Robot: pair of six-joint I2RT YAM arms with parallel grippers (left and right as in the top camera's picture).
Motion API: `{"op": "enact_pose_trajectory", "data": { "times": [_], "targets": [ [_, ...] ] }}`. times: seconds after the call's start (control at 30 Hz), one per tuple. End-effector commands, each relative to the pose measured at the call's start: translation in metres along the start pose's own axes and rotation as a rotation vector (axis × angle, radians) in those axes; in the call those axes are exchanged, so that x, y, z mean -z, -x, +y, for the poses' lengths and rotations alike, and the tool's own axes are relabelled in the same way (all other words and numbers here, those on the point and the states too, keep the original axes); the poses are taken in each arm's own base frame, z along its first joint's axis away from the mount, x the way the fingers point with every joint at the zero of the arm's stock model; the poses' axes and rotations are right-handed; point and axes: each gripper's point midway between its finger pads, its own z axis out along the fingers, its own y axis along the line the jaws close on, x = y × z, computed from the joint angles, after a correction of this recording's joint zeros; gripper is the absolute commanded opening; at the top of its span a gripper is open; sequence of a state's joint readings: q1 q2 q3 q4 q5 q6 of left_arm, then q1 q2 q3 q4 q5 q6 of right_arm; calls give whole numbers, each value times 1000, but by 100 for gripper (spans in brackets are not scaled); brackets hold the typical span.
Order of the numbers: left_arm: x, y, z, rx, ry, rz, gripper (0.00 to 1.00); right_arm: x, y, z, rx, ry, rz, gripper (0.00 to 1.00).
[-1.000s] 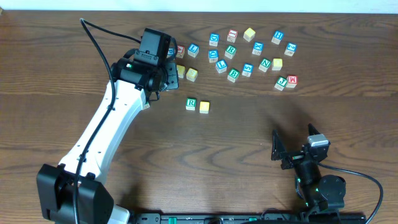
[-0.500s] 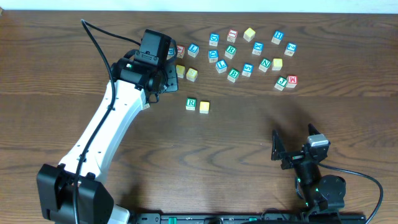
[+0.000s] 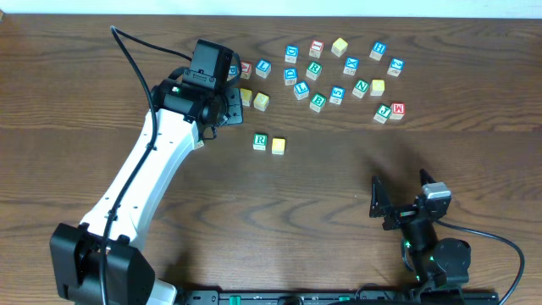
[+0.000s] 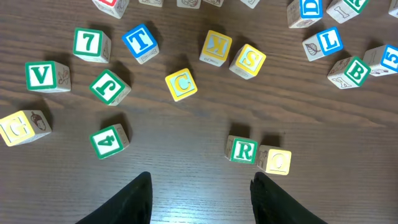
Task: Spell out ROBOT
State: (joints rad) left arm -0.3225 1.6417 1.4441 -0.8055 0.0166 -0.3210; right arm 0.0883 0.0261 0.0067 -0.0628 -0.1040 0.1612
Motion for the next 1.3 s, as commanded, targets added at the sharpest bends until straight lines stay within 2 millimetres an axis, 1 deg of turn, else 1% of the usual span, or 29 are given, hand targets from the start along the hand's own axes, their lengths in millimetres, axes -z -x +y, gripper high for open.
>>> {"op": "enact_pose_trajectory", "data": {
  "times": [0.0, 0.1, 0.17, 0.3, 0.53, 0.57, 0.7, 0.87, 0.9, 1.0, 1.1, 1.27],
  "targets": [
    [5, 5, 0, -7, -3, -18, 50, 0, 0, -1, -76, -3, 1, 99],
    [5, 5, 0, -7, -3, -18, 50, 0, 4, 0, -78, 1, -15, 99],
    [5, 5, 0, -7, -3, -18, 50, 0, 11, 1, -85, 6, -43, 99],
    [5, 5, 0, -7, -3, -17, 51, 4, 33, 5, -85, 20, -105, 99],
    [5, 5, 0, -7, -3, -18, 50, 6, 67, 11, -51, 18, -112, 99],
    [5, 5, 0, -7, -3, -18, 51, 4, 76, 12, -24, 13, -98, 99],
    [5, 5, 0, -7, -3, -17, 50, -6, 98, 14, 19, 0, -33, 99],
    [5, 4, 0, -7, -3, -16, 50, -29, 131, 17, 29, -15, 87, 99],
    [5, 4, 0, -7, -3, -16, 50, -34, 139, 18, 40, -17, 111, 99],
    [5, 4, 0, -7, -2, -13, 50, -46, 156, 19, 88, -25, 201, 99],
    [5, 4, 0, -7, -2, -14, 51, -56, 163, 19, 138, -30, 328, 99],
    [5, 4, 0, -7, -2, -15, 51, -73, 167, 18, 130, -40, 511, 99]
  ]
}}
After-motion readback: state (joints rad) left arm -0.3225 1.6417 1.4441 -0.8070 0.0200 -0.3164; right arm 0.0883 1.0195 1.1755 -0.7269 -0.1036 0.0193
